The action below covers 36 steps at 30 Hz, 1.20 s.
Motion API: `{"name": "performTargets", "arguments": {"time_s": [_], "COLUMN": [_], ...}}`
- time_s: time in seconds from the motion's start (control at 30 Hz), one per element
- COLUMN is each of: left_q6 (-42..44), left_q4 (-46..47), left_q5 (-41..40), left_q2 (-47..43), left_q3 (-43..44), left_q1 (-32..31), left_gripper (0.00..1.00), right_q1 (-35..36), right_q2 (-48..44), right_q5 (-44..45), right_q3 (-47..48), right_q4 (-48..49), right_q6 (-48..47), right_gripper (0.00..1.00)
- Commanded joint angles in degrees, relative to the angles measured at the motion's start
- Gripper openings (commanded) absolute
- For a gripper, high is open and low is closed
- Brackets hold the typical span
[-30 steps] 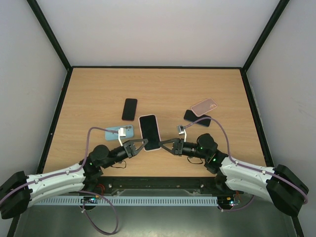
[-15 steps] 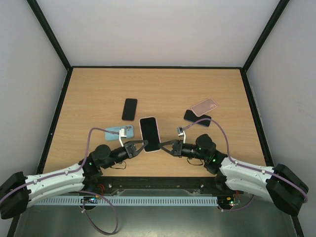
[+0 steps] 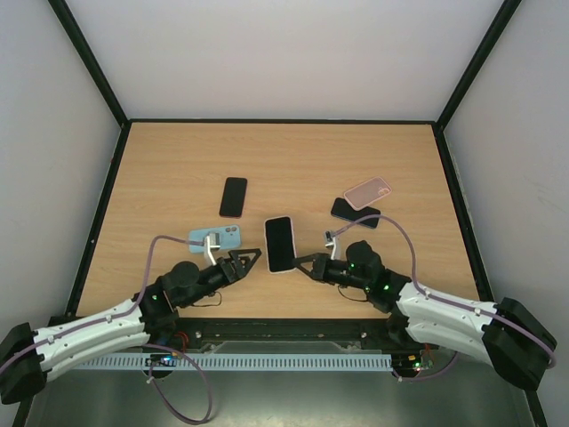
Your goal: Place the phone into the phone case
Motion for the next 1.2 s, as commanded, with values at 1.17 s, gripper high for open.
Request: {"name": "performTargets", "arguments": {"time_s": [1.17], "left_q6": [1.0], "left_q4": [-36.9], "left_q5": [-8.4], "left_q2": [14.1], "left_q3": [15.1], "left_q1": [19.9], "left_gripper": [0.99], "right_q1": [-19.9], "right_q2": [45.8], "right_q5": [-1.9], "right_q3": [28.4], "right_q4": [-8.0], "right_q6": [-18.2], "right_gripper": [0.29]}}
